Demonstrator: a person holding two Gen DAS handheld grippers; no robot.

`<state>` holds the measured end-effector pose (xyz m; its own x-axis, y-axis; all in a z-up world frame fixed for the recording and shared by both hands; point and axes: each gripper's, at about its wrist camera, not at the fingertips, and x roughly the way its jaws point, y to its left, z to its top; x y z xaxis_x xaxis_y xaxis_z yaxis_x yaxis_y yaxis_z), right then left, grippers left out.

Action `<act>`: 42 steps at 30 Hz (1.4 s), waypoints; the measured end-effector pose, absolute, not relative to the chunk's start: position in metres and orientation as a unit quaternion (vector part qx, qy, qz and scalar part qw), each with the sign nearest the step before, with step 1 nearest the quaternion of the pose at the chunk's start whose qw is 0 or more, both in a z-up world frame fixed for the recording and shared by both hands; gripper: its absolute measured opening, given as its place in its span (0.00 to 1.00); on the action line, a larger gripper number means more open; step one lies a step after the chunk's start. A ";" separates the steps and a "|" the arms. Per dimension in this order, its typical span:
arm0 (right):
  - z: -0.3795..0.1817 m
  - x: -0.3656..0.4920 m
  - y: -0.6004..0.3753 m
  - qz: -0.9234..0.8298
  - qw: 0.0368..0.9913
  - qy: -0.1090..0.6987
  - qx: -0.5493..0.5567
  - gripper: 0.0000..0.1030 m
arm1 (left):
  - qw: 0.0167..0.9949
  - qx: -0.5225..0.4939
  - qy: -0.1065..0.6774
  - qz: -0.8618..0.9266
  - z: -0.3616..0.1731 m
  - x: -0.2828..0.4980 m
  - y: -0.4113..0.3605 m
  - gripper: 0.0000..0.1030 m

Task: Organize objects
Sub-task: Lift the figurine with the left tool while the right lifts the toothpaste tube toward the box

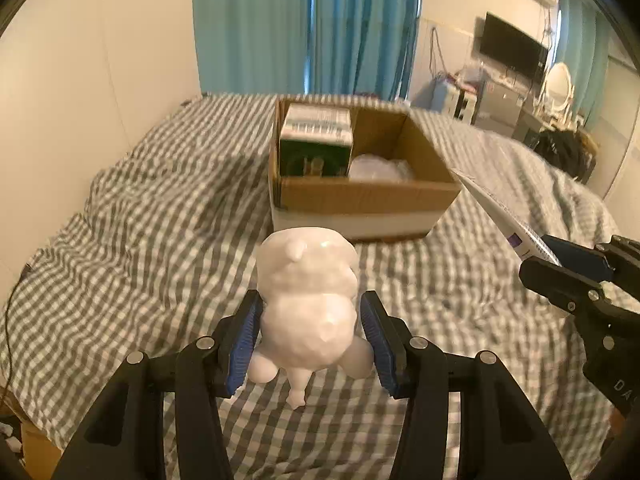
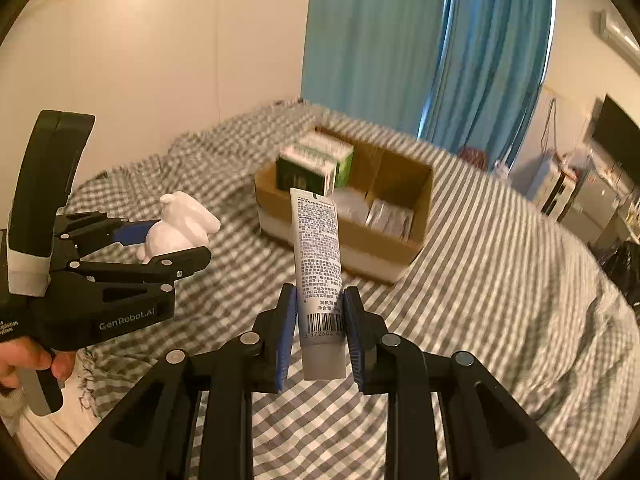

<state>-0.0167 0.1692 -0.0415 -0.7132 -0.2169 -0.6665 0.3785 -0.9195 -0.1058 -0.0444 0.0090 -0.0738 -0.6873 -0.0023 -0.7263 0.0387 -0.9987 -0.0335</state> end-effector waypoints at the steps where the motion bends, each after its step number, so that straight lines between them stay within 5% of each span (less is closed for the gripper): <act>1: -0.035 -0.015 0.170 -0.920 0.163 0.117 0.337 0.22 | 0.011 0.390 0.024 -0.921 -0.067 -0.043 0.009 0.51; 20: 0.058 -0.060 0.181 -0.947 0.160 0.087 0.266 0.22 | -0.007 0.279 -0.017 -0.960 0.056 -0.085 0.026 0.51; 42: -0.008 -0.216 0.191 -0.940 0.132 0.051 0.309 0.22 | -0.037 0.319 -0.043 -0.946 -0.006 -0.235 0.035 0.51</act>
